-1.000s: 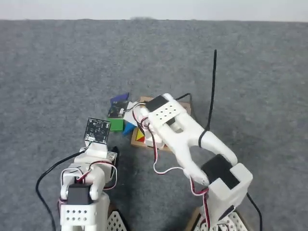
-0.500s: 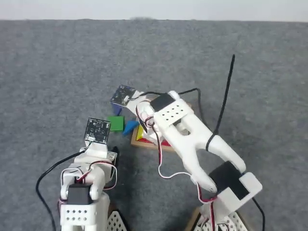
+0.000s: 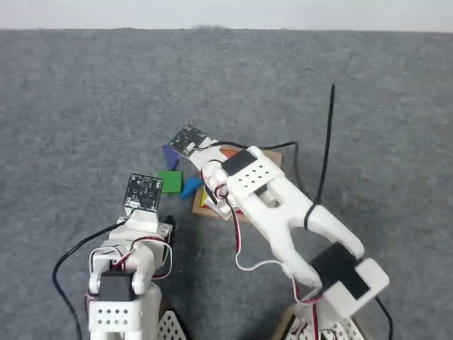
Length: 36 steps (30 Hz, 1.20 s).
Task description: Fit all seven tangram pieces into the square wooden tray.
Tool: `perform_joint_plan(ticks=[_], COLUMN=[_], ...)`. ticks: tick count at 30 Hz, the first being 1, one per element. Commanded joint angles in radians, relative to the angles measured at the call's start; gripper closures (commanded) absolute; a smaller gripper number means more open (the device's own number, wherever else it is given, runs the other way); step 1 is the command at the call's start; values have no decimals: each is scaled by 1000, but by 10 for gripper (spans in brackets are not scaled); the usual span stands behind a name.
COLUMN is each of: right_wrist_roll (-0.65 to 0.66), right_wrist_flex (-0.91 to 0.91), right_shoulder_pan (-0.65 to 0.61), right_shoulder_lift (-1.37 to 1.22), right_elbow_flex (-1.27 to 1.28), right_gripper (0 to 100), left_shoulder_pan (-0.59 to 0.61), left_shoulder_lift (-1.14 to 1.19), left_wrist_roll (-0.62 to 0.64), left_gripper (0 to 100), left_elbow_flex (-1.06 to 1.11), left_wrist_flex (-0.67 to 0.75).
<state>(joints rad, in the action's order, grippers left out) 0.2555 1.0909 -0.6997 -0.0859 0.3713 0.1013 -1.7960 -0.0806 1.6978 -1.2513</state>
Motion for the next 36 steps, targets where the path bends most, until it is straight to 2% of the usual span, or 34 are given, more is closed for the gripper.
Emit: perform_joint_plan(ticks=[1,10,18,28,36], right_wrist_roll=[-12,54,123,157,308], right_wrist_flex=[-38,-38,-28,4,31], right_shoulder_pan=[38,157,160,165,194], right_shoulder_lift=[-18,-131,-240,-285,-291], right_elbow_flex=[-6,-94,-235,-262,-258], right_gripper=[991,991,991,991,991], left_shoulder_pan=[2,2,2,2,2], left_shoulder_lift=[-17,-17,-17,-17,-17], left_wrist_roll=[-3,-3,-3,-3,-3], left_gripper=[852,852,852,852,852], left_elbow_flex=[-16,-16,-16,-16,-16], left_wrist_flex=[-5,-5,-5,-5,-5])
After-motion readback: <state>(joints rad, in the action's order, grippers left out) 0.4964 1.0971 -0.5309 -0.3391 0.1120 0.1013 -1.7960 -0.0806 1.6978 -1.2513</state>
